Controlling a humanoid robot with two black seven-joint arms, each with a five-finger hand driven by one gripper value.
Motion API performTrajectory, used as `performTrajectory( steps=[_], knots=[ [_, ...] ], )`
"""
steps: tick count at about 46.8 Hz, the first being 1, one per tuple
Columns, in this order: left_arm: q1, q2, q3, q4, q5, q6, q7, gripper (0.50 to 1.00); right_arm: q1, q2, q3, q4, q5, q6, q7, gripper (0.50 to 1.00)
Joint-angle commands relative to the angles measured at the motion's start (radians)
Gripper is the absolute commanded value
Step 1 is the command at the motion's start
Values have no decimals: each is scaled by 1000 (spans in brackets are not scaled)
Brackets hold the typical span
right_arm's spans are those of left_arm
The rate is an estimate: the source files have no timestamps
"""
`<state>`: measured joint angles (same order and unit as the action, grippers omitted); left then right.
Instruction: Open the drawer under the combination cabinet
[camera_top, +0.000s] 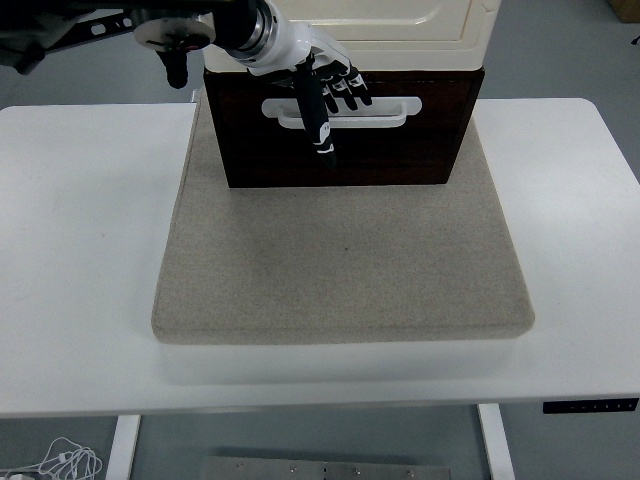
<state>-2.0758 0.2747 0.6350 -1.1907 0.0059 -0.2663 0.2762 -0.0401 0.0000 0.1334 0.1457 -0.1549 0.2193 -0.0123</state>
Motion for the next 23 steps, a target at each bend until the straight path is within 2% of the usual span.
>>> performTrajectory(
  steps=[1, 23],
  knots=[
    [3, -6, 0, 5, 0, 7, 0, 1000, 0, 0, 0, 0, 0, 0, 0, 926],
    [28, -28, 0, 46, 2, 7, 12, 1000, 0, 0, 0, 0, 0, 0, 0, 926]
  ],
)
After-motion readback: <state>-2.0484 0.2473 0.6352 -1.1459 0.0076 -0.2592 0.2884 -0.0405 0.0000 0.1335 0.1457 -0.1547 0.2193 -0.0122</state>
